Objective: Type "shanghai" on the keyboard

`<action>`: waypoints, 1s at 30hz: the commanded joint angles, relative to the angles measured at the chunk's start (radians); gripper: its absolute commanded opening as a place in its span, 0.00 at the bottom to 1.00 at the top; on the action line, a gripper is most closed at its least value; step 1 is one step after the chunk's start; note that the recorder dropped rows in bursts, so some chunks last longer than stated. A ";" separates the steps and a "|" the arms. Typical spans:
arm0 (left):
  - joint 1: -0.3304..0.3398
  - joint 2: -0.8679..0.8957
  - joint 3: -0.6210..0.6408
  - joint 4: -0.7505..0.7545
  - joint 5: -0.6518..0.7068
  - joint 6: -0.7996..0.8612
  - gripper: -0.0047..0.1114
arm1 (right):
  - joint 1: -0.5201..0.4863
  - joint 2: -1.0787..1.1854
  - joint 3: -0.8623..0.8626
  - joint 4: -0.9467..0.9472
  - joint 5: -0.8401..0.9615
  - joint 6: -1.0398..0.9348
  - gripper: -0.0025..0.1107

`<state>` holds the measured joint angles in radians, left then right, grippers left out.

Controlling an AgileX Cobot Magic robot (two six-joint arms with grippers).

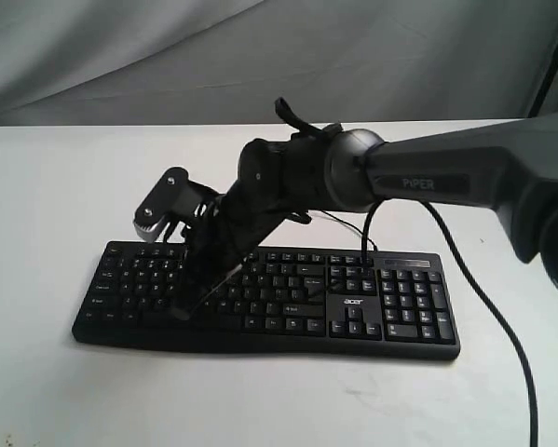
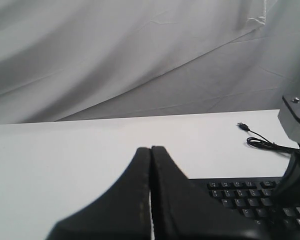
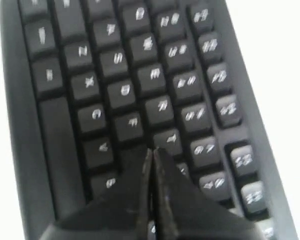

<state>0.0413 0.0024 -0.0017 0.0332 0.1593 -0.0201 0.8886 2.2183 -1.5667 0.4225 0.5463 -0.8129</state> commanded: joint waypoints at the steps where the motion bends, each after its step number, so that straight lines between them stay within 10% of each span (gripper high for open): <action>1: -0.006 -0.002 0.002 0.000 -0.006 -0.003 0.04 | 0.021 -0.016 -0.068 0.000 -0.005 -0.002 0.02; 15: -0.006 -0.002 0.002 0.000 -0.006 -0.003 0.04 | 0.090 0.225 -0.484 0.005 0.205 0.023 0.02; 30: -0.006 -0.002 0.002 0.000 -0.006 -0.003 0.04 | 0.088 0.272 -0.501 -0.019 0.200 0.036 0.02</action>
<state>0.0413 0.0024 -0.0017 0.0332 0.1593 -0.0201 0.9762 2.4798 -2.0622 0.4119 0.7562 -0.7832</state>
